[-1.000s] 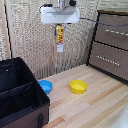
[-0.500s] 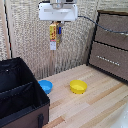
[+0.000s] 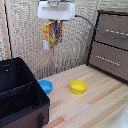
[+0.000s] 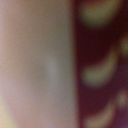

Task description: Kindly direct your grabber toward the cereal bar. Delicately grip the cereal bar using your grabber. Transport the clutched cereal bar to the rear part of the organizer. Set the cereal bar down and place it in the rear section of the organizer.

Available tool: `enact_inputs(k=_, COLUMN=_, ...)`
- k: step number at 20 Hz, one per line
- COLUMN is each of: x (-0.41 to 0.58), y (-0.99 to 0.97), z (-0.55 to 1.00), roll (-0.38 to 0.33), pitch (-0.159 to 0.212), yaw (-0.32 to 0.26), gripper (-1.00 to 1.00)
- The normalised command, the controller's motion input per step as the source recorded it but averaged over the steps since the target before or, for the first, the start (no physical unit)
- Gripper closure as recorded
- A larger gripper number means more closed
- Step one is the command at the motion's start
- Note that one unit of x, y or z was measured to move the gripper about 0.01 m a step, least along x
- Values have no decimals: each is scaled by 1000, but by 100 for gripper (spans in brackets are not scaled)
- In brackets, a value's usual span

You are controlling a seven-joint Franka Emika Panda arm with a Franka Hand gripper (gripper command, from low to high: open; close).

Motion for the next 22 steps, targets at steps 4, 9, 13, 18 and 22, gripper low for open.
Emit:
enact_inputs(k=4, x=0, y=737, z=0, roll=0, pitch=1, yaw=-166, gripper=100)
enact_inputs(k=9, x=1, y=789, z=0, roll=0, pitch=0, yaw=-150, gripper=100)
enact_inputs(k=13, x=16, y=816, z=0, roll=0, pitch=0, yaw=-139, gripper=100)
enact_inputs(k=18, x=26, y=827, z=0, roll=0, pitch=0, yaw=-134, gripper=100)
enact_inputs(k=22, x=36, y=836, z=0, roll=0, pitch=0, yaw=-129, gripper=100)
